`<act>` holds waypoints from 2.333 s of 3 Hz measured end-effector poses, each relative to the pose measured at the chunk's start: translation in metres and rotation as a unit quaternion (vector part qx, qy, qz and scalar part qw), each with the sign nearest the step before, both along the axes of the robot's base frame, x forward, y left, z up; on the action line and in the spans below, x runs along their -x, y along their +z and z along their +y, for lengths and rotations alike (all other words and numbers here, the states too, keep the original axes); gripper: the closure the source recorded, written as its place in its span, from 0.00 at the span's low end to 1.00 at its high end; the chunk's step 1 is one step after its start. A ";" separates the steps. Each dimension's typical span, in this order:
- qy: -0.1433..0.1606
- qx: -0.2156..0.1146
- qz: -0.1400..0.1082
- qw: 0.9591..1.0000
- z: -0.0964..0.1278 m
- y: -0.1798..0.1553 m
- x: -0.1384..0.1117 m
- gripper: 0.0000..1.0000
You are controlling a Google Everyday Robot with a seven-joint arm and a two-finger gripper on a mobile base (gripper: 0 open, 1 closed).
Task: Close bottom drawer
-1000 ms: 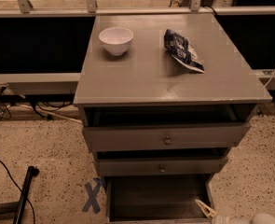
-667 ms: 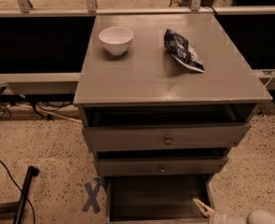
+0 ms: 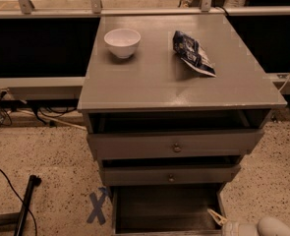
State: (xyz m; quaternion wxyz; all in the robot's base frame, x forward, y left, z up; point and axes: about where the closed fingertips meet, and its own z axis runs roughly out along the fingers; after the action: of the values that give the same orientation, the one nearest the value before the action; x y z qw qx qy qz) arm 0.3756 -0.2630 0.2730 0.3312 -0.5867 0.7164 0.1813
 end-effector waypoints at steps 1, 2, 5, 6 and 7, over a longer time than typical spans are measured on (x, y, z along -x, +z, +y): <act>-0.010 0.006 -0.003 1.000 -0.013 -0.036 -0.013 0.00; -0.016 0.012 -0.010 1.000 -0.014 -0.065 -0.034 0.13; -0.017 0.027 -0.023 0.999 -0.004 -0.100 -0.060 0.37; -0.003 0.026 -0.044 0.999 0.011 -0.094 -0.078 0.36; 0.009 0.023 -0.063 0.998 0.026 -0.088 -0.099 0.34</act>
Offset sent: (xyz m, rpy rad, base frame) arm 0.0630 -0.0190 -0.1005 -0.0460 -0.0418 -0.0529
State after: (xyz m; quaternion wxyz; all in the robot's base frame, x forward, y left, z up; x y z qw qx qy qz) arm 0.4747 -0.2373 0.1852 0.3603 -0.6111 0.6926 0.1308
